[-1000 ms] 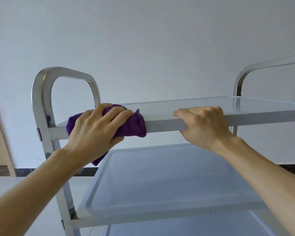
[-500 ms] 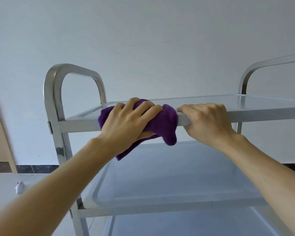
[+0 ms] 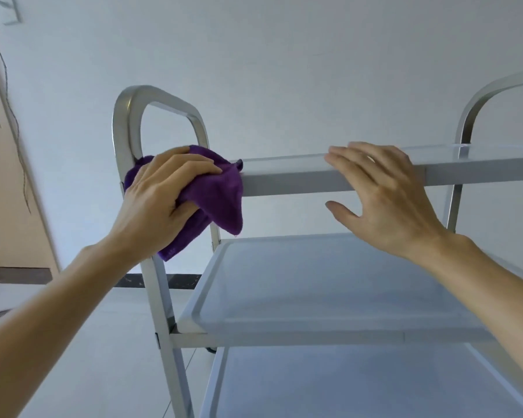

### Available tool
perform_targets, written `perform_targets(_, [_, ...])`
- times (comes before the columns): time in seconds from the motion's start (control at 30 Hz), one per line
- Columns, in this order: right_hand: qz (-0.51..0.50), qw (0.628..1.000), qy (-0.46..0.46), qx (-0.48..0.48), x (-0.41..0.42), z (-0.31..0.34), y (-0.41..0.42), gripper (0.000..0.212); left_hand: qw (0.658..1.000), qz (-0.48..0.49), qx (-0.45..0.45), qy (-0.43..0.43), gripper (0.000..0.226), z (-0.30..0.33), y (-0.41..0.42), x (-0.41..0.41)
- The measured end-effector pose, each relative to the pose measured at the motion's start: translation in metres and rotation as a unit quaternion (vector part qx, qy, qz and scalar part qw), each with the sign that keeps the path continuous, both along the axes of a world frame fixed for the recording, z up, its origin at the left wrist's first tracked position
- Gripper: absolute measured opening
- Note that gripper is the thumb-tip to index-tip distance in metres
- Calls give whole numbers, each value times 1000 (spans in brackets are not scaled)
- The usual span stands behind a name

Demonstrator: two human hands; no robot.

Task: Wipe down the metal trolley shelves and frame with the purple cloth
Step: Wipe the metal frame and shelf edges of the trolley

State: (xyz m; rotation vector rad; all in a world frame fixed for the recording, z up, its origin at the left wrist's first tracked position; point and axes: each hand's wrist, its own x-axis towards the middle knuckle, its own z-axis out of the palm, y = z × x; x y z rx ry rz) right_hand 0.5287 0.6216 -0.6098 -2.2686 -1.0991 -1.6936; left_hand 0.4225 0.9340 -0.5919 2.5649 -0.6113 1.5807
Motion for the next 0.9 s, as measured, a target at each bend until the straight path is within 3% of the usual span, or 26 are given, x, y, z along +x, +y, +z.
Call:
perform_targets(0.17, [83, 993, -89, -13, -20, -47, 21, 35, 985, -86, -112, -95, 48, -24, -23, -15])
perform_targets(0.3, [106, 993, -44, -31, -26, -101, 29, 30, 968, -113, -161, -158, 41, -64, -46, -30])
perform_targets(0.5, [139, 985, 23, -98, -32, -180, 25, 21, 921, -143, -353, -78, 46, -150, -47, -41])
perform_targets(0.6, [163, 972, 47, -164, -40, -209, 31, 19, 901, -114, -417, -44, 49, -188, -39, -47])
perform_targets(0.8, [175, 937, 190, -234, -45, -263, 68, 19, 851, -52, -522, -16, 47, -247, -15, -60])
perform_targets(0.9, [142, 904, 321, -242, -38, -299, 88, 27, 825, -43, -562, -41, 30, -254, 14, -66])
